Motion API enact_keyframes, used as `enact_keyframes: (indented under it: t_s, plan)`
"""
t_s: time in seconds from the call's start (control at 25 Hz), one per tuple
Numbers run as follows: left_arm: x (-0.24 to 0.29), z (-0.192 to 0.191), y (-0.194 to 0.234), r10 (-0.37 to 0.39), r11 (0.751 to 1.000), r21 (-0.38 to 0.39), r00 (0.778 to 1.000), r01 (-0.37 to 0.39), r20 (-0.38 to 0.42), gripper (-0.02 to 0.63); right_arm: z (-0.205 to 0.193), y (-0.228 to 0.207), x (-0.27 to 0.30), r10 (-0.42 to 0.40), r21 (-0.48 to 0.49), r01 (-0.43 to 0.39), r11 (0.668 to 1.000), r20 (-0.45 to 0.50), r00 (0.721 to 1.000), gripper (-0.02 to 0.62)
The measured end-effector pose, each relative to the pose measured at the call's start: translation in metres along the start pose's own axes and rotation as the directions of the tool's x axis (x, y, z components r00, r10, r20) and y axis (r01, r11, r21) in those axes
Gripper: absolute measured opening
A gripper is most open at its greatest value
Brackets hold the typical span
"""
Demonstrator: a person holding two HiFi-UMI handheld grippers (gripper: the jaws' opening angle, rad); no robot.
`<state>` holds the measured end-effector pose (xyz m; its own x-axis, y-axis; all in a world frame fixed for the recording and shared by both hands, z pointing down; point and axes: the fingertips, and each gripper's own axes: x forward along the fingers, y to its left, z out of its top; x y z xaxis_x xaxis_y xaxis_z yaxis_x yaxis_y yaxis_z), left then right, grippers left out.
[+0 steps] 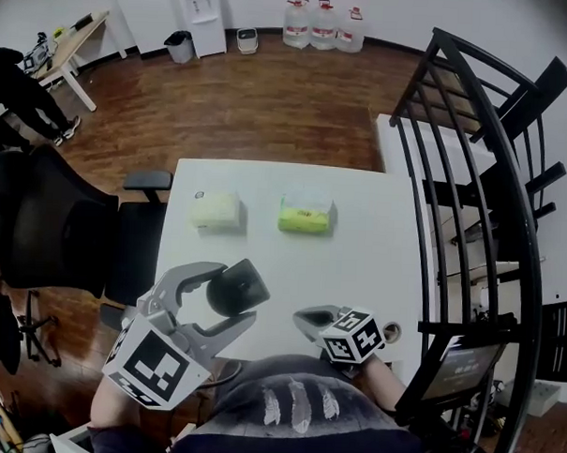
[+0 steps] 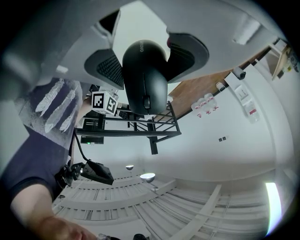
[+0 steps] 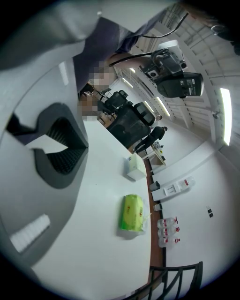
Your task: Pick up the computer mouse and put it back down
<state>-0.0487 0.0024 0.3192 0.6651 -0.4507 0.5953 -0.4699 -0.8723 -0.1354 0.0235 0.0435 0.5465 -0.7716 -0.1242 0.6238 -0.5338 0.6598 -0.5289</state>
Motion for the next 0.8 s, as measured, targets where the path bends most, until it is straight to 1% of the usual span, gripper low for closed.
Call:
enact_keyframes:
  t_s: [0.12, 0.24, 0.4, 0.52, 0.72, 0.8]
  plan:
    - [-0.006, 0.008, -0.001, 0.009, 1.0, 0.023, 0.999, -0.01, 0.031, 0.307, 0.0, 0.0, 0.0, -0.001, 0.006, 0.001, 1.0, 0.002, 1.0, 0.003]
    - [-0.012, 0.012, -0.004, 0.004, 1.0, 0.03, 0.999, -0.006, 0.052, 0.307, 0.0, 0.001, 0.003, 0.002, 0.008, -0.002, 1.0, 0.004, 1.0, 0.003]
    - [-0.016, 0.009, -0.006, 0.008, 1.0, 0.009, 0.999, -0.008, 0.043, 0.307, 0.0, 0.003, 0.004, 0.005, 0.006, -0.005, 1.0, 0.003, 1.0, 0.003]
    - [-0.017, 0.012, -0.004, 0.01, 0.999, 0.031, 0.998, -0.012, 0.06, 0.307, -0.001, 0.003, 0.004, 0.008, 0.01, -0.008, 1.0, 0.001, 1.0, 0.003]
    - [-0.015, 0.007, -0.004, 0.016, 1.0, 0.026, 0.999, -0.017, 0.046, 0.307, -0.002, 0.003, 0.005, 0.011, 0.014, -0.011, 1.0, -0.003, 1.0, 0.003]
    - [-0.015, 0.009, -0.002, 0.025, 0.999, 0.035, 0.998, -0.027, 0.059, 0.307, -0.002, 0.003, 0.006, 0.012, 0.015, -0.012, 1.0, -0.003, 1.0, 0.003]
